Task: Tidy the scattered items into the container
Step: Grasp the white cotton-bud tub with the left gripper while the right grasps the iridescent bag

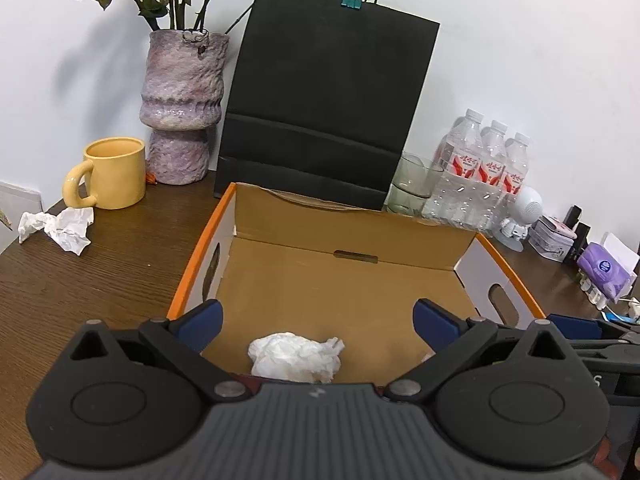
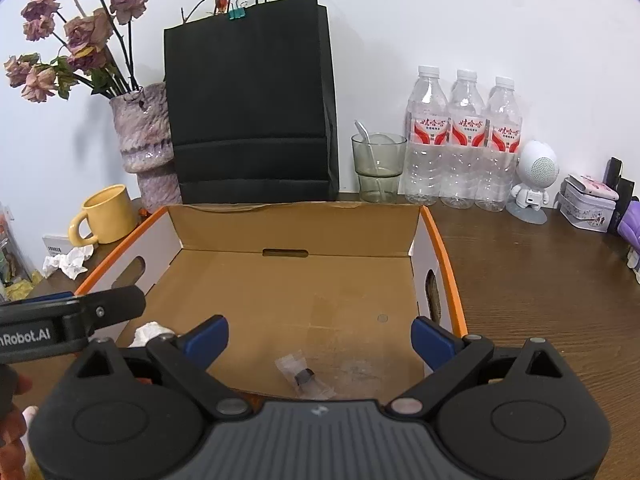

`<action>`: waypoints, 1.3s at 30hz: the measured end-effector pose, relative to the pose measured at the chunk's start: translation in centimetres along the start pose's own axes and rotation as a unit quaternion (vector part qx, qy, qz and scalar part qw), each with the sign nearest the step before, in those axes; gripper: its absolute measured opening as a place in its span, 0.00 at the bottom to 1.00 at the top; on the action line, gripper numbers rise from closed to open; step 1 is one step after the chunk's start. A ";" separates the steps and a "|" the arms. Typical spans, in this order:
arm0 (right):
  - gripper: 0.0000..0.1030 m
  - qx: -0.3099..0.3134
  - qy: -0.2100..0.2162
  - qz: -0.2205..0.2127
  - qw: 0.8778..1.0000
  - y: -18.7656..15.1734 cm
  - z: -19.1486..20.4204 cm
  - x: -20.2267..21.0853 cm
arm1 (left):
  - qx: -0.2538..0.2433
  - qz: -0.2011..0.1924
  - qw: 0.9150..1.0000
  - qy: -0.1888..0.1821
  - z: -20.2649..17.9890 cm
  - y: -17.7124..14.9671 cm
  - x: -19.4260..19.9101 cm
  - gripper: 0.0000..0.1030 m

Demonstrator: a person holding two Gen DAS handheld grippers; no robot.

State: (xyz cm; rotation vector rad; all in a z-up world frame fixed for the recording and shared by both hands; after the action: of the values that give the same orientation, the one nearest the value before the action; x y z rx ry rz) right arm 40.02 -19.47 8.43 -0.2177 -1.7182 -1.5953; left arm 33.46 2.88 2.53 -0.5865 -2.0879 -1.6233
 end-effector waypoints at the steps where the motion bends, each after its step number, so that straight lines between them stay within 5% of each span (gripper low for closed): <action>1: 0.95 0.001 0.004 0.000 1.000 0.0 -0.1 0.3 | 0.000 -0.002 1.000 -0.004 0.0 0.0 0.4 1.00; 5: 0.95 -0.007 0.020 -0.015 1.000 -0.2 -1.6 3.0 | -0.014 -0.004 1.000 -0.026 0.4 -0.7 2.0 1.00; 11: 0.95 0.003 -0.004 -0.023 1.000 -2.9 -3.8 5.9 | -0.041 0.004 0.999 -0.004 1.7 -2.7 3.6 1.00; 25: 0.93 -0.023 -0.042 0.039 0.998 -10.8 -7.4 6.2 | -0.061 0.101 0.993 0.017 2.5 -6.8 1.9 0.94; 27: 0.90 -0.027 -0.032 0.045 0.998 -11.2 -7.6 5.9 | -0.056 0.112 0.992 0.015 2.6 -7.2 1.5 0.88; 30: 0.67 -0.029 -0.021 0.060 0.998 -11.9 -7.6 5.2 | -0.060 0.106 0.992 0.022 2.5 -7.5 1.5 0.80; 31: 0.52 -0.033 -0.013 0.064 0.997 -12.2 -7.7 5.0 | -0.060 0.105 0.992 0.023 2.4 -7.5 1.5 0.70; 32: 0.48 -0.034 -0.010 0.059 0.998 -12.3 -7.7 5.1 | -0.063 0.106 0.992 0.021 2.2 -7.6 1.6 0.65; 39: 0.44 -0.040 -0.003 0.027 0.999 -12.1 -7.7 6.3 | -0.071 0.090 0.993 0.022 1.9 -7.7 2.4 0.64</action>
State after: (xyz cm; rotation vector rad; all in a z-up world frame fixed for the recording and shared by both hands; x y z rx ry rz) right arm 31.62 -31.27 2.39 -0.3052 -1.6416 -1.6264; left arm 26.97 3.12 -2.56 -0.7559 -1.8418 -1.6735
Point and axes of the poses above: each gripper's, at about its wrist camera, not at the fingertips, and x roughly against the way its jaws point, z to its left, y to its top, the point moved 3 cm from there along -x, roughly the way its jaws point, and after that the axes turned 3 degrees about z, right-handed, at the moved point
